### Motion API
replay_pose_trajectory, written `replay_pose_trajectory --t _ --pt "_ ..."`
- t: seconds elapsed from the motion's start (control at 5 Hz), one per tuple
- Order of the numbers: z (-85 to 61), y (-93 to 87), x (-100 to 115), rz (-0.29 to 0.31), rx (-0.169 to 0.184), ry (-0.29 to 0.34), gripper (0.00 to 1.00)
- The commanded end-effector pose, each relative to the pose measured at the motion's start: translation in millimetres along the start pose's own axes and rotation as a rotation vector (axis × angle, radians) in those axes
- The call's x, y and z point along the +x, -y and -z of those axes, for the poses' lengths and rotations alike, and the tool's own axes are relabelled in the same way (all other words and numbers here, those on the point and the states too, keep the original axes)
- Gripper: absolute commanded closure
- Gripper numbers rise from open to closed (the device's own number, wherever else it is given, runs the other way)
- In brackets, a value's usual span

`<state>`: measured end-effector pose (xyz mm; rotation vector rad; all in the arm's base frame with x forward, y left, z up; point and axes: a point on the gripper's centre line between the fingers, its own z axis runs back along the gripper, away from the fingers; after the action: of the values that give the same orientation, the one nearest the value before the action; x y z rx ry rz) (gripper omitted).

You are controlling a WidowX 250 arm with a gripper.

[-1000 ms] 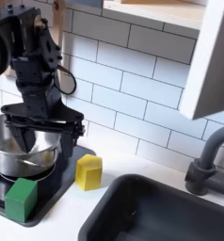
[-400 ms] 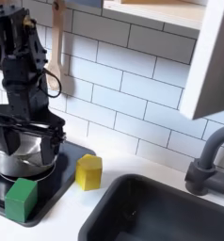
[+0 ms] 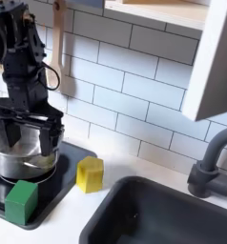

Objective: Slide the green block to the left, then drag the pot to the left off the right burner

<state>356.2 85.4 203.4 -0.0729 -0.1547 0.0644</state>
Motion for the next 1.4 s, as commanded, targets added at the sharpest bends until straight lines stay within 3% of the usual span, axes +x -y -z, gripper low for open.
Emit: replay_pose_trajectory --t 0.0,0.6,1.2 --pt "7.9 -19.1 18.7 0.009 0.032 -0.003 0.0" --pt "31.9 -33.3 21.1 0.027 0.044 -0.055 0.0" --pt "47.8 -60.8 27.7 -0.021 0.044 -0.092 0.0"
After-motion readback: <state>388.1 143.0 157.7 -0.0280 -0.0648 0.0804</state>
